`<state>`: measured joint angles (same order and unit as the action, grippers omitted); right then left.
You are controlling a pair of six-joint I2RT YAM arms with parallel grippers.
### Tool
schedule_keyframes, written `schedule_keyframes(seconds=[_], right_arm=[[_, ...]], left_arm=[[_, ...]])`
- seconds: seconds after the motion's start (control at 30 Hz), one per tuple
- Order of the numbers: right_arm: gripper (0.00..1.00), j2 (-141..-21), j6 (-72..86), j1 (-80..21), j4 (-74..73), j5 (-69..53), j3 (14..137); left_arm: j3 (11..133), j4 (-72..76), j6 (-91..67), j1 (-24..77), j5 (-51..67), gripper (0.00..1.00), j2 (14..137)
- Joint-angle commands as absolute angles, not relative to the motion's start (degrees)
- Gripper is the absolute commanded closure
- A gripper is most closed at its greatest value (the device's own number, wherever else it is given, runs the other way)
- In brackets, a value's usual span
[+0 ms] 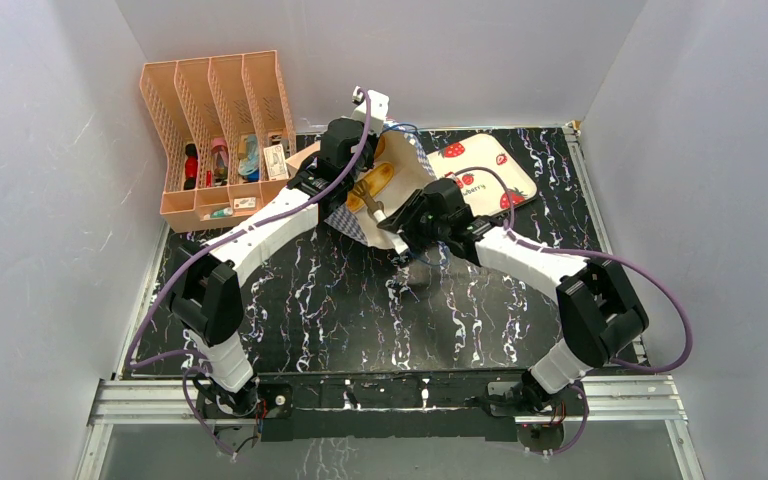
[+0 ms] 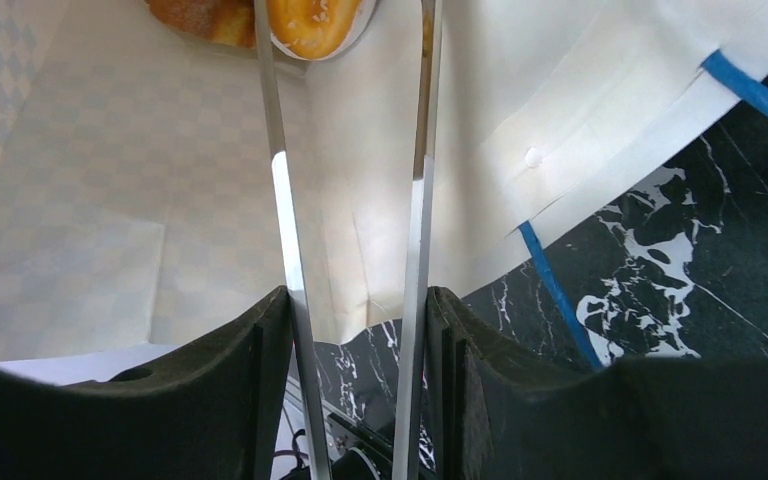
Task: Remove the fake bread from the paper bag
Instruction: Take out the fake bread from the paper bag.
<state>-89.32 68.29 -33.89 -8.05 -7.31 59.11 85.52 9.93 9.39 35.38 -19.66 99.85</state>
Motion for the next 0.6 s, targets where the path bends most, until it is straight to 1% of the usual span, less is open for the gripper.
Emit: schedule_keyframes(seconds=[0.0,0.33,0.57], right_arm=[[0.84,-86.7,69.9,-33.3,-1.7,-7.5,57.1],[0.81,-86.4,70.5,-32.9,-0.2,-8.6,56.2],[0.80,-83.4,70.0,-32.8,-1.5,-8.5,54.8]], left_arm=[[86.1,10.3,9.7,35.6,-19.9,1.00,95.5],[85.2,10.3,9.5,35.6,-19.5,1.00,95.3],[85.2,10.5,9.8,35.6,-19.9,1.00,95.4]])
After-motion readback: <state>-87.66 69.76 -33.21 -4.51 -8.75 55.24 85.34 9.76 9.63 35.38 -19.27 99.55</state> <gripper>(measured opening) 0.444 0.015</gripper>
